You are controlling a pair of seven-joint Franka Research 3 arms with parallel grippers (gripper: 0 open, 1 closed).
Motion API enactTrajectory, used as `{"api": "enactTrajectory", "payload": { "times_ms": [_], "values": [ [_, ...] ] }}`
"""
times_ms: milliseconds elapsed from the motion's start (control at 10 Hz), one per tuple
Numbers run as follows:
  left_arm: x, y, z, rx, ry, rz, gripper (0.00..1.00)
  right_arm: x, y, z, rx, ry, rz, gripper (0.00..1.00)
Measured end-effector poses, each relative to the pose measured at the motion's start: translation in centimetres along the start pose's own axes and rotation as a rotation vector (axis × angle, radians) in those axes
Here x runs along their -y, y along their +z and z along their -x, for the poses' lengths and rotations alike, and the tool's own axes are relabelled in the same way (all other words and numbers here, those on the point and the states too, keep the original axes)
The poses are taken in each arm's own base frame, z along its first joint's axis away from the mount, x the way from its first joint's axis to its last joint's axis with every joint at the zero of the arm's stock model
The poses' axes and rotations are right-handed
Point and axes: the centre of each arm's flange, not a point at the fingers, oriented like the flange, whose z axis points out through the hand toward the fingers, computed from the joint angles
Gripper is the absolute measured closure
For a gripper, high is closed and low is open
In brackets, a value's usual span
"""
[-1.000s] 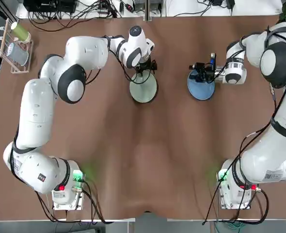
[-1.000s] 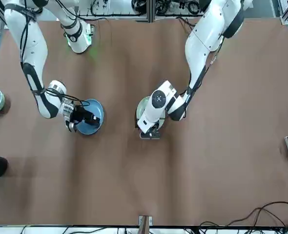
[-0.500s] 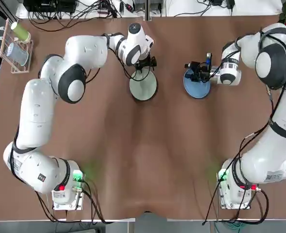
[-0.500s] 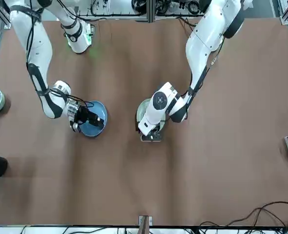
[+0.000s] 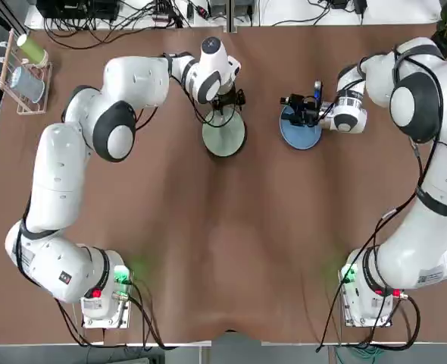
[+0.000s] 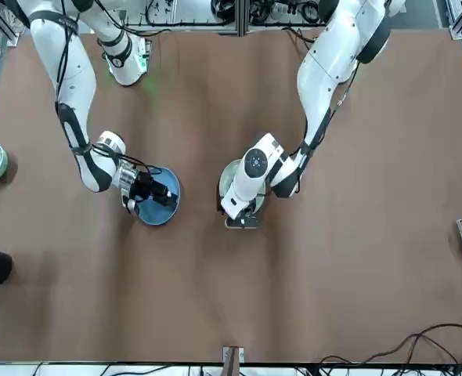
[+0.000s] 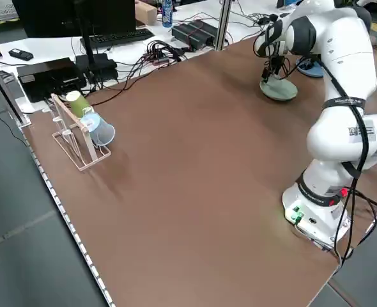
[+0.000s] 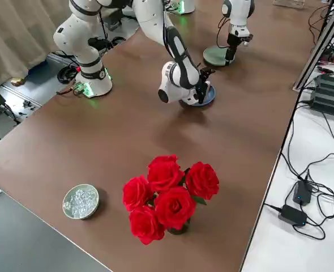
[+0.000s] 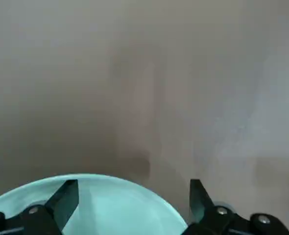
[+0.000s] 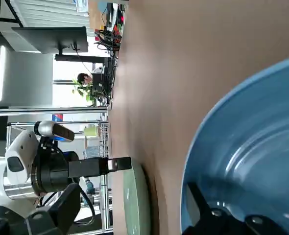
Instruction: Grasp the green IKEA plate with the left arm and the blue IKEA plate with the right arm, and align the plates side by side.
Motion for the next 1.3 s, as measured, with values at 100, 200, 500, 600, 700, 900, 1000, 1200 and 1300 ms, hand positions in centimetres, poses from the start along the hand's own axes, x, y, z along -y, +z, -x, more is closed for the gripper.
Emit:
{"api": "enactTrajectory", "payload": {
  "times_ms": [100, 200, 500, 600, 700, 900, 1000, 1200, 1300],
  "values": [
    [-0.1, 0.0, -0.3, -0.005, -0.003, 0.005, 0.00, 0.1, 0.2, -0.1, -0.007, 0.001, -0.002, 0.04],
    [0.0, 0.0, -0.7, -0.012, -0.006, 0.005, 0.00, 0.3, 0.7, -0.1, -0.020, 0.005, -0.010, 0.04],
    [0.0, 0.2, -1.6, -0.041, -0.004, -0.007, 0.00, 1.3, 2.9, 0.4, -0.036, 0.002, -0.008, 0.04],
    [-0.1, 0.2, -1.6, -0.044, -0.002, -0.005, 0.00, 1.5, 3.4, 0.3, -0.040, -0.001, -0.011, 0.04],
    [-0.2, 0.2, -1.8, -0.047, -0.003, -0.002, 0.00, 1.6, 3.8, 0.3, -0.042, -0.001, -0.014, 0.04],
    [-0.4, 0.0, -2.1, -0.054, -0.005, 0.003, 0.00, 1.2, 3.9, 0.1, -0.045, 0.000, -0.012, 0.04],
    [-0.4, 0.0, -2.2, -0.055, -0.006, 0.004, 0.00, 1.0, 4.0, -0.1, -0.049, -0.004, -0.013, 0.04],
    [-0.4, 0.0, -2.6, -0.062, -0.009, 0.009, 0.00, 1.0, 4.4, -0.9, -0.057, -0.016, -0.018, 0.04],
    [-0.3, 0.0, -2.8, -0.066, -0.011, 0.009, 0.00, 1.0, 4.6, -1.1, -0.063, -0.018, -0.019, 0.04]
  ]
}}
